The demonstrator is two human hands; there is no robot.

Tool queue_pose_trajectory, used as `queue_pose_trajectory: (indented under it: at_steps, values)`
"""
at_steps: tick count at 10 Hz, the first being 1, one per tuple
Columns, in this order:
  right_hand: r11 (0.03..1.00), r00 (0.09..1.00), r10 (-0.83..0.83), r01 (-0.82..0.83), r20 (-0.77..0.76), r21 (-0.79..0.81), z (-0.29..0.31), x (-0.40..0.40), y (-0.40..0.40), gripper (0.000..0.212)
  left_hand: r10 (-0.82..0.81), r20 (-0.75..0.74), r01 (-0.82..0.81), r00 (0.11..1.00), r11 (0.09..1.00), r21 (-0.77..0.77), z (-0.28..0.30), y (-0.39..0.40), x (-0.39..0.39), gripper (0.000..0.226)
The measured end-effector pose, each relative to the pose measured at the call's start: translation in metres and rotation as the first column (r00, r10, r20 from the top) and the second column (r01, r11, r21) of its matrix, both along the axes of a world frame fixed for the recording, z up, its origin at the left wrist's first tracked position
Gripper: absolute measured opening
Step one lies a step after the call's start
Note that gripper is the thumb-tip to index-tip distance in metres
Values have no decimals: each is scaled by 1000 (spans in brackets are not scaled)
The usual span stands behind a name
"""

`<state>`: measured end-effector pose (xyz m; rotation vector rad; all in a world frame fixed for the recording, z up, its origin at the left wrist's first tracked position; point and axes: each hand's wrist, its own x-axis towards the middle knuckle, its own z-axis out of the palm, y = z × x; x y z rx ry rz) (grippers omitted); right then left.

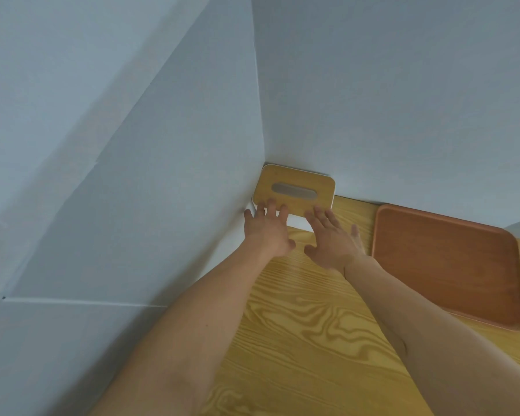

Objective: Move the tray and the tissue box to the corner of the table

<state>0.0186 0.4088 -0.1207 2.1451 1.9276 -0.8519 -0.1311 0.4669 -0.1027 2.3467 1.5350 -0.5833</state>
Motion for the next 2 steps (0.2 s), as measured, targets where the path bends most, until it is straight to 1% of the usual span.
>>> queue_pose_trajectory:
  at_steps: [2]
  values:
    - [999, 1000, -26, 26, -14, 37, 3, -4, 0, 77, 18, 41, -18, 999, 1000, 5, 2, 0, 1, 80]
